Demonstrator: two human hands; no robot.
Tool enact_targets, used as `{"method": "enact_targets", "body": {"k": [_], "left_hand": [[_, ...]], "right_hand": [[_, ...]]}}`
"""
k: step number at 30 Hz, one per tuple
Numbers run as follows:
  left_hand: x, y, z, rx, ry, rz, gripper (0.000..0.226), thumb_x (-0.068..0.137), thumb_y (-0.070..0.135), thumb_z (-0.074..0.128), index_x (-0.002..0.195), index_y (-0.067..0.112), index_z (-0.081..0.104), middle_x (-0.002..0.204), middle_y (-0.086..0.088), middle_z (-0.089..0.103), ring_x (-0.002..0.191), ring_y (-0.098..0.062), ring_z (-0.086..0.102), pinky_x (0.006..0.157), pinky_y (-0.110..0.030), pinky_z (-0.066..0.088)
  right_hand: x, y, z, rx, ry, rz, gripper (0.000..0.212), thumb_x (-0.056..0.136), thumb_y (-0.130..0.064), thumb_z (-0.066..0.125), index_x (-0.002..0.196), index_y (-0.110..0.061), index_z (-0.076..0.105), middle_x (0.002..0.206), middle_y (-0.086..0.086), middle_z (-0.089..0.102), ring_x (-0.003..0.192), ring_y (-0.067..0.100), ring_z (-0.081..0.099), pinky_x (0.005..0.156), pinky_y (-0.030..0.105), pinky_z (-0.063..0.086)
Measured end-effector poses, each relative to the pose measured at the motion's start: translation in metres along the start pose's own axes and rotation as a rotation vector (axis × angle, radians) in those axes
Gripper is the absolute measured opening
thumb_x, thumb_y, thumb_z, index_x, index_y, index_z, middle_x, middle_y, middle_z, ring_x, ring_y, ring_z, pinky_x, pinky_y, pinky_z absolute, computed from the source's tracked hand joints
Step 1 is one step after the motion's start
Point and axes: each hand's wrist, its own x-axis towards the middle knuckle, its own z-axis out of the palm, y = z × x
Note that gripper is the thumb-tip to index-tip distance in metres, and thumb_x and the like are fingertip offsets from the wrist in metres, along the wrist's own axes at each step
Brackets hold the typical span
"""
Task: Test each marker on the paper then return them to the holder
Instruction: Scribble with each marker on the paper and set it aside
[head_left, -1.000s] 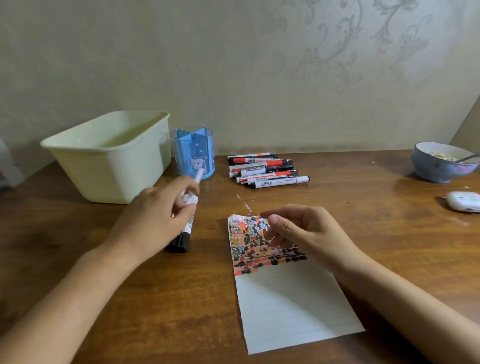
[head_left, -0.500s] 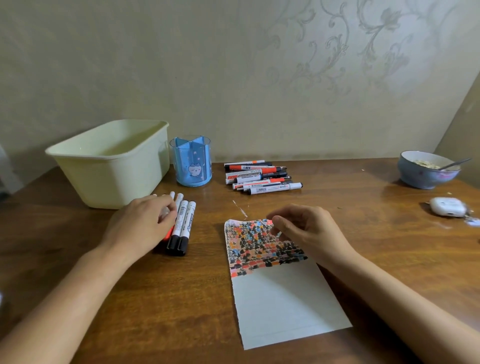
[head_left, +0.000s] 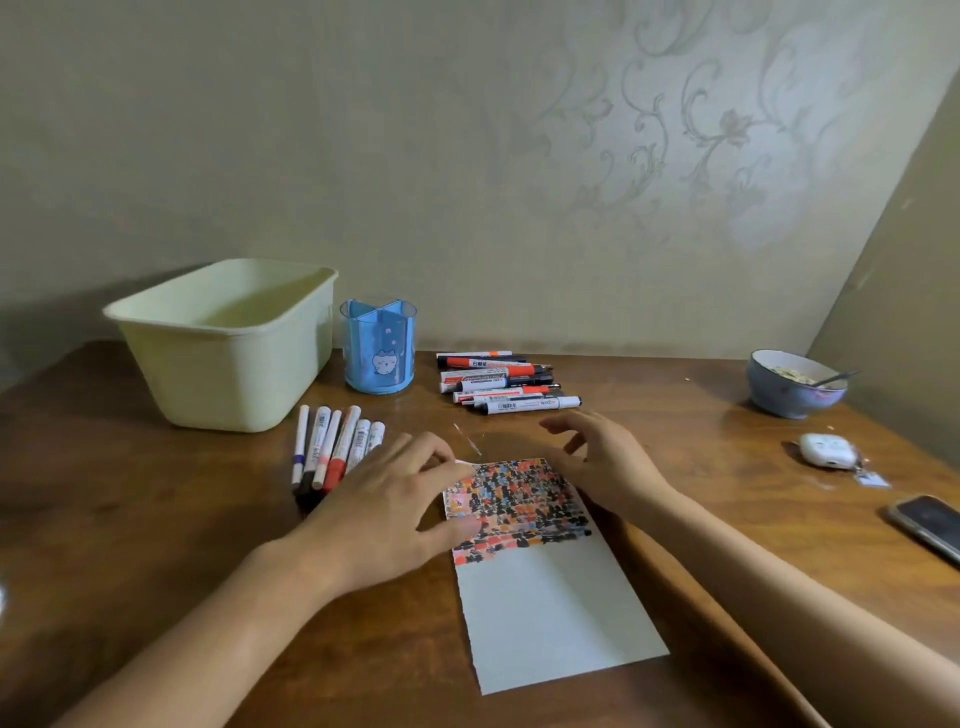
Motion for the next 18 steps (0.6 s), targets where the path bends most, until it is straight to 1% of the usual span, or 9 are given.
{"method": "enact_targets", "body": {"k": [2,4,5,7,9,12,15,18], "left_hand": [[-0.001,0.003,0.001,0.007,-0.074,0.005,0.075,0.084,0.079,0.035,0.149,0.040,0.034,0.143,0.022,0.031,0.133,0.000,0.025,0.113,-0.032,0.032],[-0.002,0.004,0.002,0.027,-0.150,0.007,0.085,0.079,0.085,0.030,0.151,0.040,0.028,0.149,0.021,0.027,0.139,-0.002,0.020,0.117,-0.037,0.027],[-0.002,0.004,0.002,0.036,-0.188,-0.002,0.090,0.077,0.088,0.029,0.153,0.040,0.025,0.152,0.020,0.024,0.141,-0.003,0.017,0.119,-0.039,0.025],[-0.003,0.003,0.003,0.044,-0.250,-0.024,0.098,0.072,0.093,0.031,0.154,0.040,0.020,0.155,0.018,0.018,0.144,-0.006,0.013,0.120,-0.040,0.021],[-0.004,0.002,0.004,0.044,-0.288,-0.033,0.106,0.066,0.097,0.034,0.155,0.041,0.016,0.157,0.017,0.012,0.146,-0.009,0.010,0.121,-0.041,0.018],[-0.005,0.001,0.003,0.037,-0.311,-0.029,0.114,0.061,0.099,0.040,0.155,0.042,0.011,0.157,0.019,0.008,0.147,-0.010,0.008,0.122,-0.043,0.016],[-0.005,0.001,0.001,0.034,-0.322,-0.028,0.115,0.061,0.098,0.044,0.155,0.042,0.011,0.157,0.020,0.008,0.147,-0.010,0.007,0.122,-0.042,0.014],[-0.005,0.002,-0.001,0.033,-0.325,-0.025,0.113,0.062,0.097,0.046,0.155,0.042,0.011,0.157,0.019,0.009,0.146,-0.009,0.007,0.121,-0.041,0.014]], "right_hand": [[0.012,0.007,0.000,-0.166,-0.020,-0.020,0.041,0.099,-0.038,0.057,0.140,-0.030,0.053,0.138,-0.007,0.056,0.114,0.014,0.056,0.087,0.027,0.049],[0.025,0.016,0.000,-0.301,-0.047,-0.018,0.047,0.101,-0.040,0.053,0.146,-0.029,0.045,0.145,-0.002,0.051,0.129,0.021,0.048,0.102,0.037,0.044],[0.031,0.019,0.000,-0.324,-0.066,0.008,0.050,0.100,-0.038,0.054,0.148,-0.028,0.042,0.148,0.001,0.049,0.134,0.024,0.044,0.108,0.040,0.040],[0.042,0.021,-0.001,-0.327,-0.089,0.062,0.058,0.099,-0.036,0.056,0.152,-0.026,0.037,0.153,0.003,0.044,0.140,0.026,0.038,0.113,0.041,0.035],[0.049,0.021,0.000,-0.339,-0.099,0.082,0.059,0.099,-0.035,0.055,0.153,-0.027,0.035,0.155,0.002,0.043,0.141,0.026,0.036,0.114,0.041,0.033],[0.051,0.022,0.003,-0.381,-0.106,0.065,0.054,0.101,-0.034,0.052,0.152,-0.027,0.038,0.153,0.003,0.044,0.140,0.027,0.038,0.113,0.040,0.034],[0.051,0.025,0.006,-0.390,-0.064,0.052,0.050,0.100,-0.037,0.053,0.149,-0.029,0.042,0.148,0.003,0.048,0.136,0.026,0.040,0.110,0.041,0.039],[0.050,0.027,0.006,-0.412,-0.046,0.049,0.046,0.099,-0.041,0.053,0.144,-0.031,0.047,0.138,0.003,0.050,0.130,0.025,0.043,0.104,0.040,0.044]]}}
